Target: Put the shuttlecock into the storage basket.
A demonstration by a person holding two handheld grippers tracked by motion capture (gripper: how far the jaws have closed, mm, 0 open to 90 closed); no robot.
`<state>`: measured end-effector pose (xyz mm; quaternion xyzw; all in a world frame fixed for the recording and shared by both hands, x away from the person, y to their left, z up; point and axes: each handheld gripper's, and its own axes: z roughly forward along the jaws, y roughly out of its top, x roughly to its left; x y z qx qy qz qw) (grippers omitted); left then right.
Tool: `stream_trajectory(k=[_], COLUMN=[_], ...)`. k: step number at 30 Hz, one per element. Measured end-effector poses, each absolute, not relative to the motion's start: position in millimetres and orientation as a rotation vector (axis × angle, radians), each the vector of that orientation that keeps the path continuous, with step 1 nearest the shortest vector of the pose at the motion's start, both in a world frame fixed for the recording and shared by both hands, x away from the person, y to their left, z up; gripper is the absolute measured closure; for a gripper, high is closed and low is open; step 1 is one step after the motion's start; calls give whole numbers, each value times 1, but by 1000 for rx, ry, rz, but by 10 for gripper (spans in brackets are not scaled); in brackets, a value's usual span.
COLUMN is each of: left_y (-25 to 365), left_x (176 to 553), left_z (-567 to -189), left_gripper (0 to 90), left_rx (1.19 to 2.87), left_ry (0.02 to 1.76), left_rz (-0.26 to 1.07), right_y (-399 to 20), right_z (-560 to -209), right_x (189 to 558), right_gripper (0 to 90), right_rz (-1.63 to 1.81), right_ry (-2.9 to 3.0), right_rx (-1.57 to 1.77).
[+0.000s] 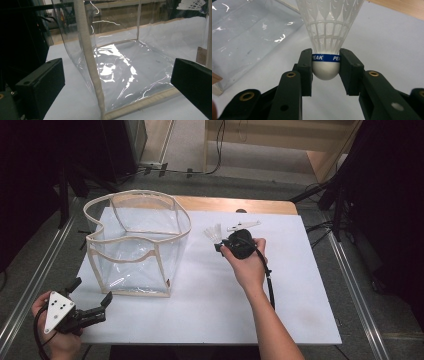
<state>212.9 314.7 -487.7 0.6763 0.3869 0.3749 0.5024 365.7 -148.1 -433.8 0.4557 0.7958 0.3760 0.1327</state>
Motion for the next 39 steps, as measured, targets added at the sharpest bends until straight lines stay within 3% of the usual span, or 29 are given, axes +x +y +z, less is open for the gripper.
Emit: stream_trajectory(k=[39], left_y=[314], left_x=[213], left_z=[-487], left_gripper=[0], left_rx=[1634], left_ry=[931], left_rz=[906], right_y=[-144], right_z=[-392], right_x=[357], right_gripper=[628], right_rz=[1212], right_ry=[2234], right_rx=[1218])
